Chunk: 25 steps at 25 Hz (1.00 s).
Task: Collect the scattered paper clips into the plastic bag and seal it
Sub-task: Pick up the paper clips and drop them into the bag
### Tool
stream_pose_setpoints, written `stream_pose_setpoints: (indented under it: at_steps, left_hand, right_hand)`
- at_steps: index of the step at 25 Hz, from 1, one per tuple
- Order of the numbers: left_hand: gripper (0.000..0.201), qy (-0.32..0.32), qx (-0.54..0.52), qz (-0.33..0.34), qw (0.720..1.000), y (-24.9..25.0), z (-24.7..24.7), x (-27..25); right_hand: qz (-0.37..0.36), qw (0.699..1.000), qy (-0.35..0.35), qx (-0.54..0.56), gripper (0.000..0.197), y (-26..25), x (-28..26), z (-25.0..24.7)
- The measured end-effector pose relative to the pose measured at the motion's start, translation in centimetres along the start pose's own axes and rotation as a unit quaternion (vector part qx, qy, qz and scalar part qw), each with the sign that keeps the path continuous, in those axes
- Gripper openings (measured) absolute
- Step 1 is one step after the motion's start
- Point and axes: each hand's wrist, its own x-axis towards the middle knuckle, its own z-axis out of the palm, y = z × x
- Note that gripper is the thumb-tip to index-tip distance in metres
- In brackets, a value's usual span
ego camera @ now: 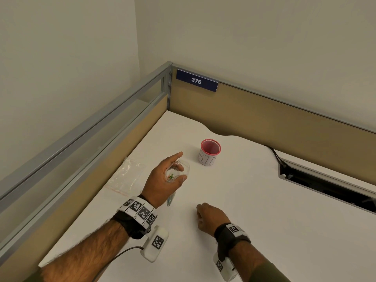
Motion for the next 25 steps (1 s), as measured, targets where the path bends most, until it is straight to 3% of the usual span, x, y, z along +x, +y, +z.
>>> stream_pose_setpoints:
  at_steps: [5, 15, 25]
  left_hand:
    - [0.063, -0.001, -0.005, 0.0, 1.0, 0.0, 0.2, -0.1]
    - [0.064, 0.01, -0.003, 0.0, 1.0, -0.1, -0.6, 0.0]
    - [0.064, -0.001, 0.01, -0.002, 1.0, -0.2, 0.2, 0.1]
  right_hand:
    - [-0.01, 0.999, 0.001, -0.036, 0.014, -0.1, 0.5, -0.7]
    - [0.022, 0.997, -0.069, -0.038, 0.024, -0.8, 1.0, -1.2]
    - [0.011, 1.0, -0.013, 0.01, 0.025, -0.9, -0.7, 0.0]
